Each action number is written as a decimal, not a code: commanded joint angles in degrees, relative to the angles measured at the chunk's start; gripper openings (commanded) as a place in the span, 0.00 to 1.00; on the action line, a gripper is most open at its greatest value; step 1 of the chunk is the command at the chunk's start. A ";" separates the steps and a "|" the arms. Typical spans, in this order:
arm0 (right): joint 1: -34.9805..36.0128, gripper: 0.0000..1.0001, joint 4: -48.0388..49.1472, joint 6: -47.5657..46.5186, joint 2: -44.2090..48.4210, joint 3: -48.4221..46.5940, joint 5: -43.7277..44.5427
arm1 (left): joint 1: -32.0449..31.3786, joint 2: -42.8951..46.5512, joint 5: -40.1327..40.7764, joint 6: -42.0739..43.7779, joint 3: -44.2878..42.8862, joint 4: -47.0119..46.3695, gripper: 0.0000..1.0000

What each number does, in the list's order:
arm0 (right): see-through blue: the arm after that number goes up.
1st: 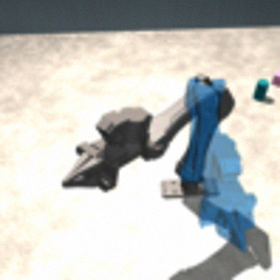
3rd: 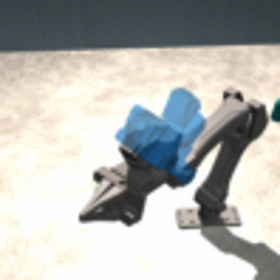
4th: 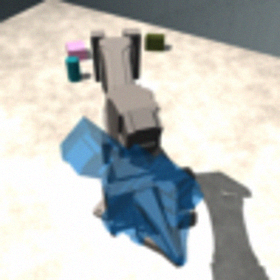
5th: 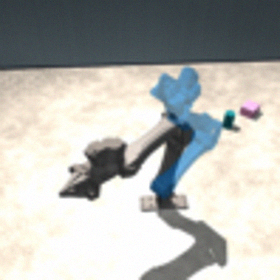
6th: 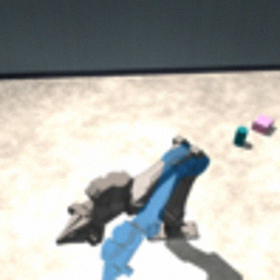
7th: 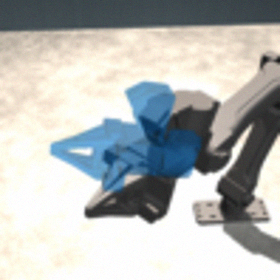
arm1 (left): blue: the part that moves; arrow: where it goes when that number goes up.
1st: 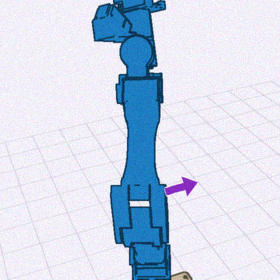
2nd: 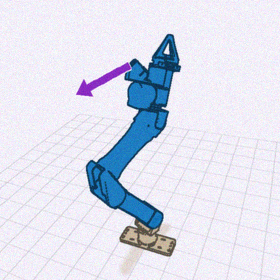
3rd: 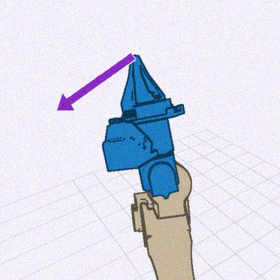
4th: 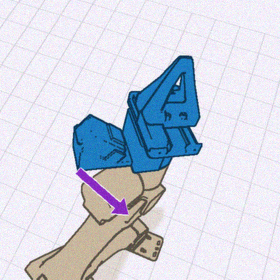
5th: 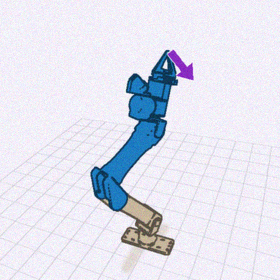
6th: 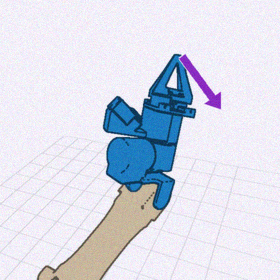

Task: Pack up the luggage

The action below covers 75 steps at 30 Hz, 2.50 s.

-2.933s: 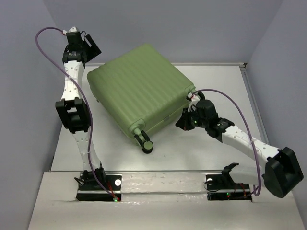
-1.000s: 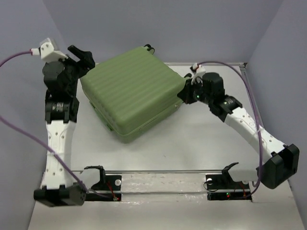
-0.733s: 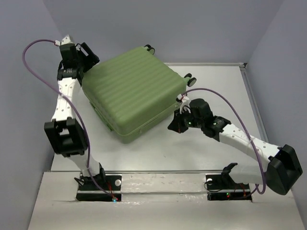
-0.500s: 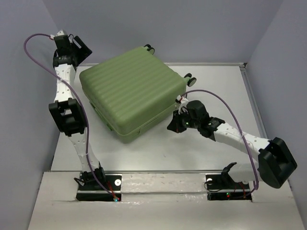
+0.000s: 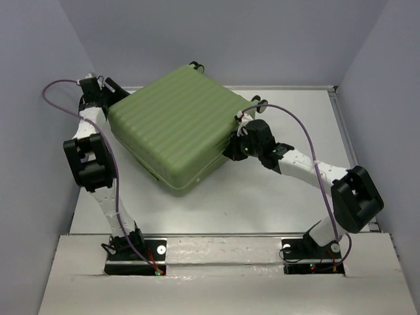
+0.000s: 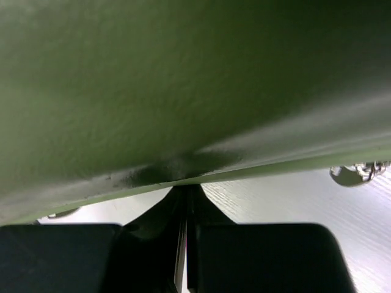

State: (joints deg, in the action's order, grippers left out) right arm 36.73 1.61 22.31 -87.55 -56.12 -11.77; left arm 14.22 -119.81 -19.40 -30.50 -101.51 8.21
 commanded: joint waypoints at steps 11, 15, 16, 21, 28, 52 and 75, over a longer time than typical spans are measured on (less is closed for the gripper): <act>-10.45 0.28 -6.25 -2.52 -20.29 -38.70 -14.16 | -1.56 48.42 0.23 -9.23 58.61 -21.22 0.87; -12.73 0.56 -10.66 -3.15 -16.35 -35.13 -12.05 | -0.25 54.32 3.49 -4.32 51.71 -14.72 0.94; -13.26 0.57 -10.66 -3.23 -14.86 -30.68 -11.61 | -0.24 55.03 4.53 -3.52 49.07 -11.75 0.95; -16.16 0.58 -10.31 -5.34 -3.00 -17.47 -8.80 | -1.03 59.59 6.56 -1.23 33.15 -4.27 0.97; -16.16 0.07 2.34 -8.59 8.53 4.86 -20.56 | -16.06 73.04 10.43 3.25 42.87 -0.66 0.74; -8.43 0.28 18.87 -10.61 5.29 10.75 -19.54 | -48.93 75.59 47.86 -2.90 60.56 1.91 0.52; -12.03 0.45 34.60 -26.08 -10.97 7.61 -34.28 | -49.28 80.00 24.51 -6.68 71.28 0.50 0.56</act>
State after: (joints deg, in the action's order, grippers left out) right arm 24.45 31.16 -0.75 -97.27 -45.74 -39.75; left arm -35.14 -39.05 11.25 -36.93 -31.22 12.93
